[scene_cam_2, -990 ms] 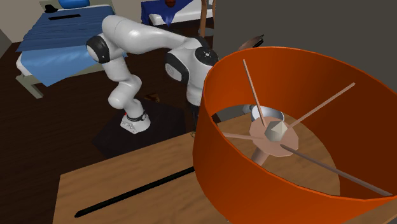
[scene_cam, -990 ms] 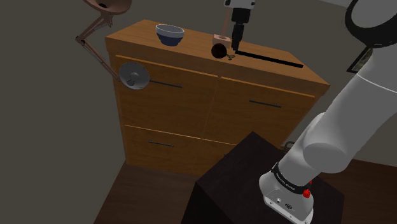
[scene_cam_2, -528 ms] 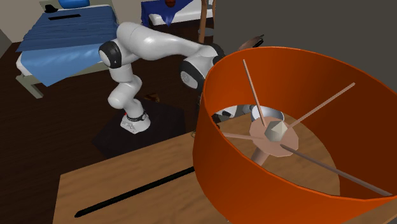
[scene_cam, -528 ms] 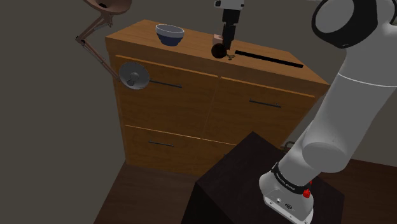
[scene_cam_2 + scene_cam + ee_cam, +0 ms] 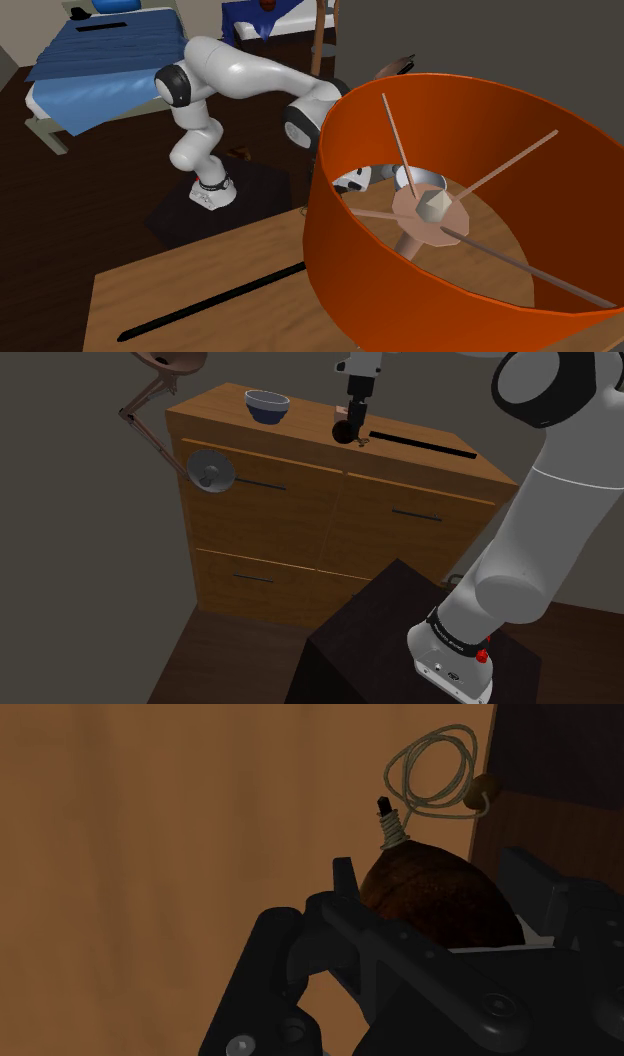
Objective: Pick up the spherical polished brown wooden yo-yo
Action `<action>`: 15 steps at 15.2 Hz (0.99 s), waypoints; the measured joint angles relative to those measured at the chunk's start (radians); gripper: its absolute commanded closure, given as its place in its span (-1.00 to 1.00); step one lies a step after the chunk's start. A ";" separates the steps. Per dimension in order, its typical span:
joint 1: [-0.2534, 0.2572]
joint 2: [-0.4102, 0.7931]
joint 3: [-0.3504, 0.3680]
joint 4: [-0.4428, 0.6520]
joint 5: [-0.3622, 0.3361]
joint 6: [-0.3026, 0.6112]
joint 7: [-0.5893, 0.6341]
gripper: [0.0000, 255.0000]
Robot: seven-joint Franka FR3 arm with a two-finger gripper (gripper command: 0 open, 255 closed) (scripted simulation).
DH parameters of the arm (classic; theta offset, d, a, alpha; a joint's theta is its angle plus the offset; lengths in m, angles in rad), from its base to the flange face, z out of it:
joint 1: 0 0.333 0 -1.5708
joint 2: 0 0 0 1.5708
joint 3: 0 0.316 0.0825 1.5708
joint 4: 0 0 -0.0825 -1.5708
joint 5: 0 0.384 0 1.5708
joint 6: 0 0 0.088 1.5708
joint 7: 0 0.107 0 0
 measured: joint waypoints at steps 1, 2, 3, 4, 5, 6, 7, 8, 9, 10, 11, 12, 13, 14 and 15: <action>0.000 0.000 0.000 0.000 0.000 0.000 0.000 1.00; 0.000 0.000 0.000 0.000 0.000 0.000 0.000 1.00; 0.000 0.000 0.000 0.000 0.000 0.000 0.000 1.00; 0.000 0.000 0.000 0.000 0.000 0.000 0.000 1.00; 0.000 0.000 0.000 0.000 0.000 0.000 0.000 1.00; 0.000 0.000 0.000 0.000 0.000 0.000 0.000 1.00; 0.000 0.000 0.000 0.000 0.000 0.000 0.000 1.00; 0.000 0.000 0.000 0.001 0.000 0.000 0.000 1.00; 0.000 0.000 0.000 0.006 0.000 -0.006 0.001 1.00; 0.000 0.003 0.000 0.020 0.001 -0.017 0.000 1.00; -0.001 0.004 -0.001 0.033 0.001 -0.029 -0.001 1.00; -0.002 0.007 -0.001 0.050 0.002 -0.044 0.000 1.00; -0.004 0.013 -0.001 0.073 0.004 -0.060 -0.003 1.00; -0.005 0.014 -0.002 0.087 0.004 -0.074 -0.004 1.00; -0.006 0.015 -0.003 0.099 0.005 -0.085 -0.005 1.00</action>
